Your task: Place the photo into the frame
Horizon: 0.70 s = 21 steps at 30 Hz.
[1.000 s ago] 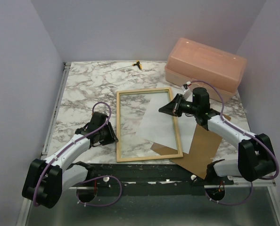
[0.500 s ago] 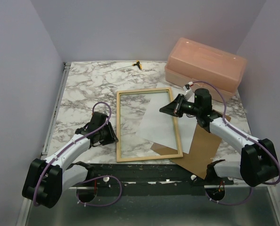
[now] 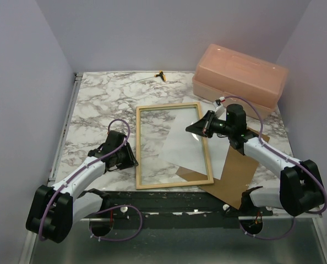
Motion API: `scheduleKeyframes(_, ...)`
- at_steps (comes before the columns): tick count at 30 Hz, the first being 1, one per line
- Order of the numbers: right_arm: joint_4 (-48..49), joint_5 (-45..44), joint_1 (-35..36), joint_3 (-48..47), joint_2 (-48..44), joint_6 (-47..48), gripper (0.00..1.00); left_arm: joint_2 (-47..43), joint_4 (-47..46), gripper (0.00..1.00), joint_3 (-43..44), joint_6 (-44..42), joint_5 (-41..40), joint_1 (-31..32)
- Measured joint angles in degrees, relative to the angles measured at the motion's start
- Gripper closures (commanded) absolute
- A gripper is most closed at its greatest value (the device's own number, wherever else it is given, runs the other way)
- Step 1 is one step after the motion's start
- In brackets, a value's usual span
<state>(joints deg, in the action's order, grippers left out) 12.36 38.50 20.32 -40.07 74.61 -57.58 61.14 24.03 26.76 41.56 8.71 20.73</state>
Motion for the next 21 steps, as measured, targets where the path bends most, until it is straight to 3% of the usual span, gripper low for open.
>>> scheduleKeyframes(21, 1.49, 0.68, 0.26, -0.02, 2.60, 1.36, 0.99, 0.26, -0.24, 0.68, 0.00, -0.17, 0.48, 0.00)
